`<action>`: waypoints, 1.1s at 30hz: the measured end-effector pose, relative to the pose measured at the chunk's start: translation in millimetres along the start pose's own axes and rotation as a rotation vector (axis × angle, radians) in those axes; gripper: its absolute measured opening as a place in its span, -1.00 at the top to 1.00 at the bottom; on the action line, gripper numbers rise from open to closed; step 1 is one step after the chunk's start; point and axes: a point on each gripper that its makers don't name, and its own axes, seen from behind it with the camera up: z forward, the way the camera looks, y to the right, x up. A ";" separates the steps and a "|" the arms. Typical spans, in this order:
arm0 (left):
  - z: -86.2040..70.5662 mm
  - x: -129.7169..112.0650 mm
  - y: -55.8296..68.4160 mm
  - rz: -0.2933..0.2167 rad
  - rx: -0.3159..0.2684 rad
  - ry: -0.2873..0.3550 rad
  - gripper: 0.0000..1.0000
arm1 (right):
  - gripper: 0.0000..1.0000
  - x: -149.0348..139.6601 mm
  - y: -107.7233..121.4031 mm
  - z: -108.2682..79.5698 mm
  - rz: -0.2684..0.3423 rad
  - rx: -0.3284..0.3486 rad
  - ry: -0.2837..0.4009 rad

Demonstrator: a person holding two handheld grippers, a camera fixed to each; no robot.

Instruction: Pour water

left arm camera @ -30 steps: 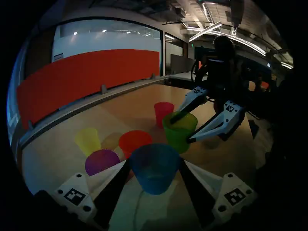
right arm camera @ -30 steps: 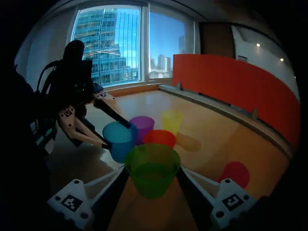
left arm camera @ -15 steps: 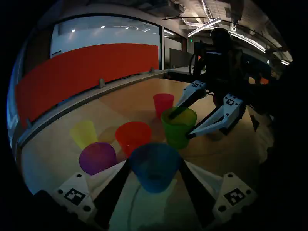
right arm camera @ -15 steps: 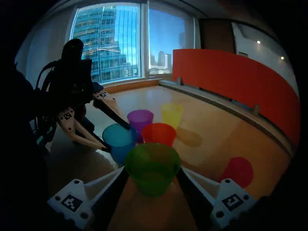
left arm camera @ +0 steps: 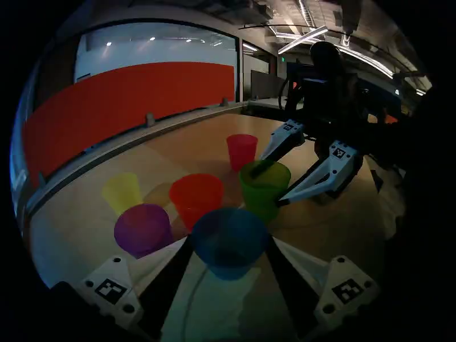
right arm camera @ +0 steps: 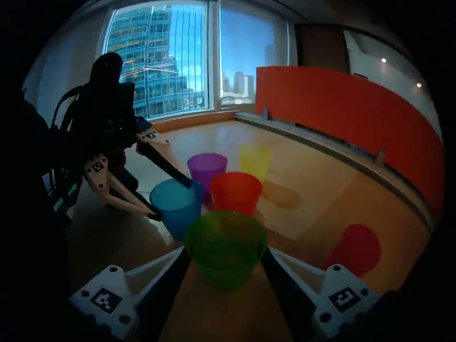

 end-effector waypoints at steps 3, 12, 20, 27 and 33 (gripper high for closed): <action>-1.5 -0.7 0.4 0.003 -0.001 -0.001 -0.80 | -0.79 -3.0 0.4 -0.2 0.001 -0.003 -0.005; -2.4 -0.8 1.4 0.007 -0.003 -0.003 -0.80 | -0.79 -10.6 -2.4 -0.5 0.003 -0.006 -0.015; -1.5 -3.2 0.9 0.008 -0.003 -0.009 -0.79 | -0.80 -12.4 -3.2 -1.7 0.007 -0.010 -0.014; -1.3 -6.4 -0.9 0.017 0.007 -0.015 -0.84 | -1.00 -11.0 -7.4 -3.2 0.027 0.001 -0.009; -4.0 -8.1 -3.4 0.014 0.017 -0.019 -0.94 | -1.00 -14.5 -5.4 -6.0 0.026 -0.014 -0.012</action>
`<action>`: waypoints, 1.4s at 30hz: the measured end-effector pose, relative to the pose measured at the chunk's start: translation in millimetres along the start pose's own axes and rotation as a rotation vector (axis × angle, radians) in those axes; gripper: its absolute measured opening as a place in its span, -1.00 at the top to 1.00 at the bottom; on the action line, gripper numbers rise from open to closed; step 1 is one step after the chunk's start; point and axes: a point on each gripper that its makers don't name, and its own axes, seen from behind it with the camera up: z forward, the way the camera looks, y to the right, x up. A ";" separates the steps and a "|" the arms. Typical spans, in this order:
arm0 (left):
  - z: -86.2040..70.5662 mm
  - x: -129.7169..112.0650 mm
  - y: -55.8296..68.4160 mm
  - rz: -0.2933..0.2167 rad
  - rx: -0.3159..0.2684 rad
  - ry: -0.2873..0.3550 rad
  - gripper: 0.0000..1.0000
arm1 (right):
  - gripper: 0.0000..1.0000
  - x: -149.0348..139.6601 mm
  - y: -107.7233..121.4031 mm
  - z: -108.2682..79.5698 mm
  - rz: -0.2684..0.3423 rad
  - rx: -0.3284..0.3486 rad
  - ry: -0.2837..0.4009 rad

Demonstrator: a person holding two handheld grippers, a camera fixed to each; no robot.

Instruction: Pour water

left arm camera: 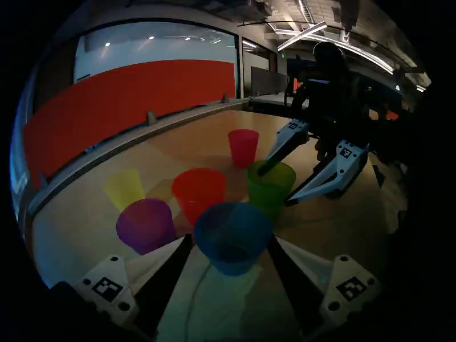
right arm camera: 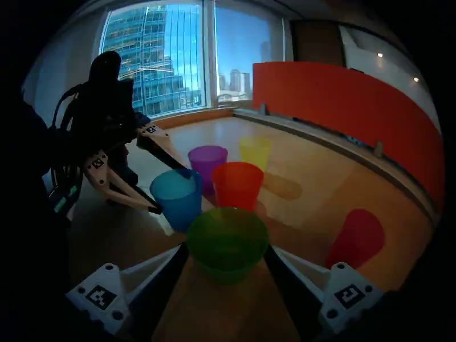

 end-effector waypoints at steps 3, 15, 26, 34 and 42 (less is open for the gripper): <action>-2.4 -2.4 -1.5 -0.007 0.007 -0.004 -0.93 | -1.00 -2.5 1.2 -2.9 0.000 -0.009 -0.003; -17.7 -15.4 0.0 -0.038 0.040 -0.009 -0.94 | -1.00 -12.3 4.1 -23.5 0.016 -0.050 0.001; -42.8 -11.8 -2.5 -0.069 0.097 0.035 -0.94 | -1.00 -13.0 5.3 -46.5 0.025 -0.106 0.028; -56.6 -8.8 -3.5 -0.074 0.140 0.063 -0.94 | -1.00 -4.8 6.9 -56.4 0.024 -0.146 0.064; -73.3 -4.8 -18.9 -0.094 0.204 0.095 -0.94 | -1.00 10.5 12.0 -66.2 0.034 -0.196 0.119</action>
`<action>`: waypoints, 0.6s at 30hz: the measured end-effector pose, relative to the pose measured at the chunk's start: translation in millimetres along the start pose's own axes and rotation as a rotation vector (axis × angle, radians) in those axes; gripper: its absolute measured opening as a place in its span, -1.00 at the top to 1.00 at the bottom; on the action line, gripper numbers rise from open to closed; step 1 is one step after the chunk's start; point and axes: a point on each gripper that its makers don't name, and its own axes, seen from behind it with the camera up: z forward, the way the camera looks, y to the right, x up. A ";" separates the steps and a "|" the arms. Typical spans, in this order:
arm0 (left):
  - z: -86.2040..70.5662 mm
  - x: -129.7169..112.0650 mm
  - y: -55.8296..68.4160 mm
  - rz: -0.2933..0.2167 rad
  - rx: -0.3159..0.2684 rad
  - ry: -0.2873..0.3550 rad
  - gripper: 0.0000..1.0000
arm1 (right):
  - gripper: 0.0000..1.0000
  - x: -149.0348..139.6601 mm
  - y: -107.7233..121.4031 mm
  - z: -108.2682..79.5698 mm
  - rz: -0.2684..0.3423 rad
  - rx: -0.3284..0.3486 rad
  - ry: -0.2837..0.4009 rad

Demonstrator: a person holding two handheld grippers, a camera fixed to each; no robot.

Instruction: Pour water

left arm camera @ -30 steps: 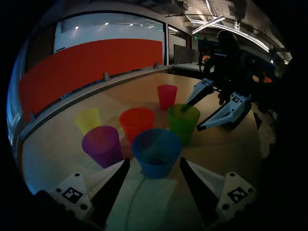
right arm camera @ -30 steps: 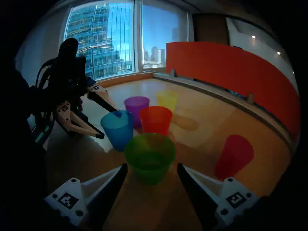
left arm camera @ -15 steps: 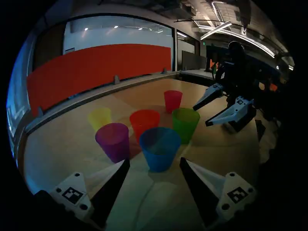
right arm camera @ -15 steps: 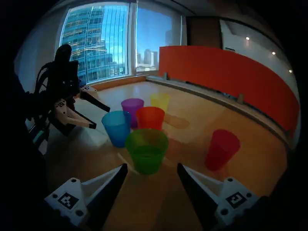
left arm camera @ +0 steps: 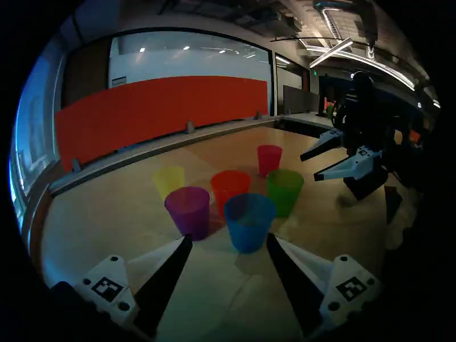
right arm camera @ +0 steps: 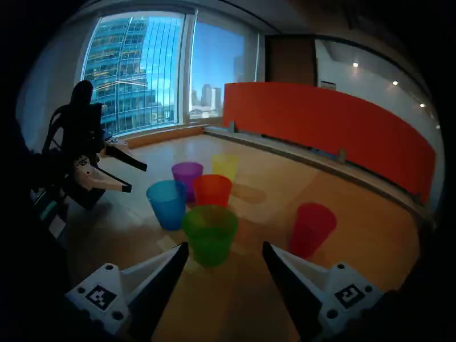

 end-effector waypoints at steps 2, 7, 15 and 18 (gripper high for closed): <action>-3.6 4.0 -6.5 0.003 0.022 0.011 -0.93 | -1.00 6.9 1.6 -2.1 0.004 -0.014 0.021; -11.7 15.1 -19.9 0.005 0.069 0.047 -0.94 | -1.00 23.2 9.7 -8.5 0.028 -0.065 0.079; -19.8 29.5 -37.7 -0.010 0.143 0.106 -0.94 | -1.00 33.0 31.6 -18.4 0.084 -0.164 0.158; -22.4 34.6 -44.6 -0.018 0.179 0.136 -0.94 | -1.00 39.2 41.8 -23.7 0.101 -0.204 0.191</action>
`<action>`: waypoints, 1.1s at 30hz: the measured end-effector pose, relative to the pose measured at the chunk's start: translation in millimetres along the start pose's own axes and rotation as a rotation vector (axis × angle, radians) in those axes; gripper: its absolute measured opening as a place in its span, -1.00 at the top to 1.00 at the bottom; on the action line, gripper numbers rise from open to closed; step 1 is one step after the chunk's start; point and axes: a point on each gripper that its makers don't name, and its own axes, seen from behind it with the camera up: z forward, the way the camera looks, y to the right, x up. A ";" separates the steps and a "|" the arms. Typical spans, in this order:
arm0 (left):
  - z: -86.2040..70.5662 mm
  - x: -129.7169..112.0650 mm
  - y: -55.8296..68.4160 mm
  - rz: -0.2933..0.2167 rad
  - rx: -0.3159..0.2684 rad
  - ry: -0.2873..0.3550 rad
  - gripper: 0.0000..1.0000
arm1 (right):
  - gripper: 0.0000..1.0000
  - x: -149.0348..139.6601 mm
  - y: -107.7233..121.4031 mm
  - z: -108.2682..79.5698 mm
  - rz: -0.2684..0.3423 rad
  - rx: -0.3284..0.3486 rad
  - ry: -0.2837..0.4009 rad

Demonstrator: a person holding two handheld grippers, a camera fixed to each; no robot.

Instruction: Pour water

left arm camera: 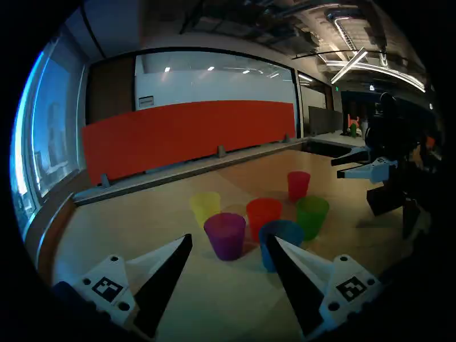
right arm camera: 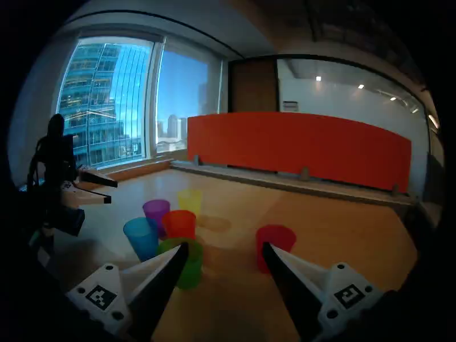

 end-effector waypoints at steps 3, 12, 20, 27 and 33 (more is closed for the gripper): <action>-1.5 6.2 -8.0 -0.010 0.035 0.028 -0.94 | -1.00 9.3 11.2 -1.1 0.007 -0.040 0.033; -11.6 33.1 -43.6 -0.059 0.182 0.142 -0.94 | -0.99 44.1 45.7 -3.0 0.019 -0.170 0.167; -20.1 42.5 -80.0 -0.149 0.314 0.212 -0.94 | -0.99 73.5 75.7 -11.9 0.008 -0.312 0.271; -25.1 45.7 -100.6 -0.219 0.381 0.255 -0.94 | -0.99 85.6 106.1 -25.0 0.028 -0.450 0.328; -29.2 53.1 -107.2 -0.218 0.404 0.288 -0.94 | -0.99 79.8 115.1 -31.1 0.043 -0.509 0.329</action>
